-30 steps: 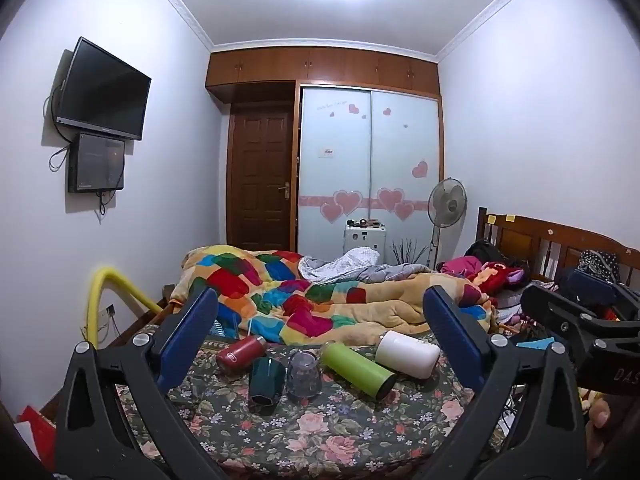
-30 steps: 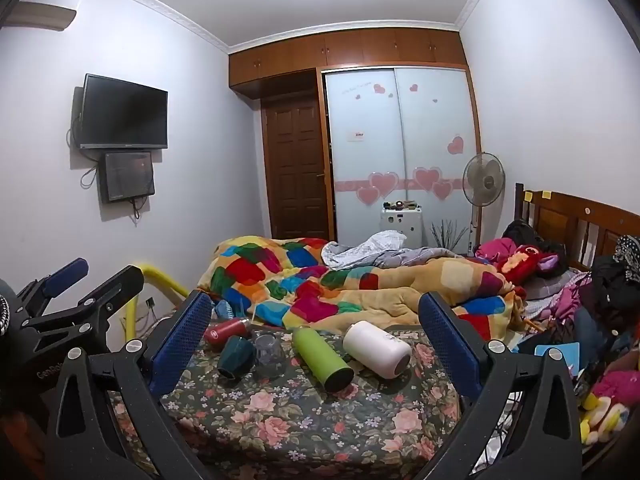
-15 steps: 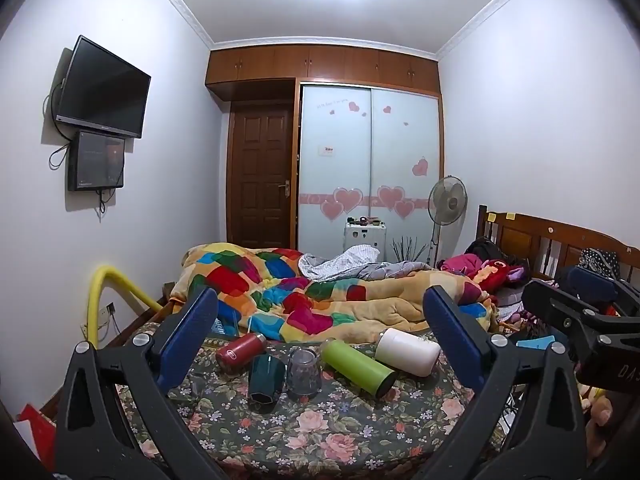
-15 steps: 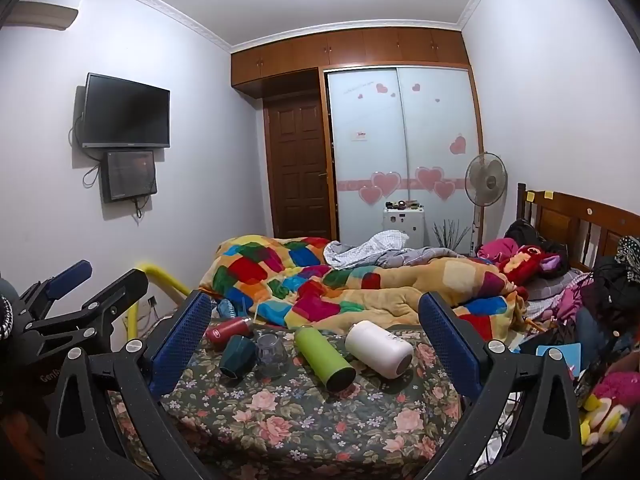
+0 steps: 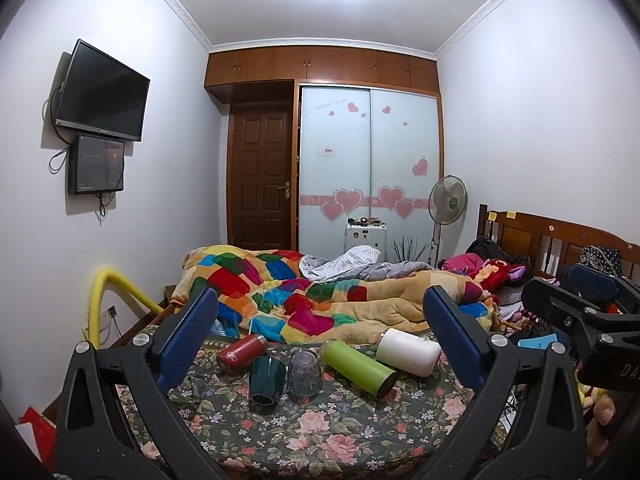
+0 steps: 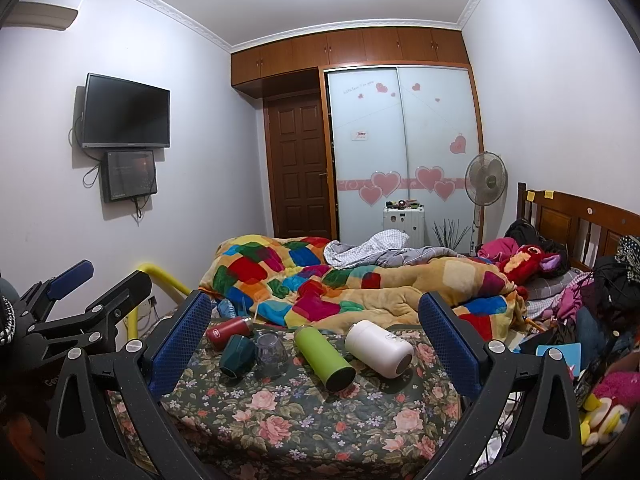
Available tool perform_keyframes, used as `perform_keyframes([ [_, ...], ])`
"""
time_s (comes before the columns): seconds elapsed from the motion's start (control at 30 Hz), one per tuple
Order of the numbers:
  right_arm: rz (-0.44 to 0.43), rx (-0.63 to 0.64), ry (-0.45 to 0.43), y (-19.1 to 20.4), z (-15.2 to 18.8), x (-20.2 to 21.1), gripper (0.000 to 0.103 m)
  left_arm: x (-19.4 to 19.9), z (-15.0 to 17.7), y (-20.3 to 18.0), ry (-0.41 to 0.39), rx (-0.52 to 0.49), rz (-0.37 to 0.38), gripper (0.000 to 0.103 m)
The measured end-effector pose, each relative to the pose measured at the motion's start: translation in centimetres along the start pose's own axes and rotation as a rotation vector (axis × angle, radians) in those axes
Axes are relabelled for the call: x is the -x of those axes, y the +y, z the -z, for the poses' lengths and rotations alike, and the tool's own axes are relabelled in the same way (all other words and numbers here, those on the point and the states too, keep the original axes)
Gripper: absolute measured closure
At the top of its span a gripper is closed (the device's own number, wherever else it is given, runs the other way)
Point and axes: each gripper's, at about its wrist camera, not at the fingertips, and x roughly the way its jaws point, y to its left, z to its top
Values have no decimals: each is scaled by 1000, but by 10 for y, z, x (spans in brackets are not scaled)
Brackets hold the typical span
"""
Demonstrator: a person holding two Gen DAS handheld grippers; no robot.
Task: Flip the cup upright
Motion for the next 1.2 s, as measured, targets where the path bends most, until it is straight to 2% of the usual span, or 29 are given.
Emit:
perform_keyframes([
  [1.2, 0, 3, 3, 1, 2, 1, 0, 1, 1, -3, 0, -1, 2, 0],
])
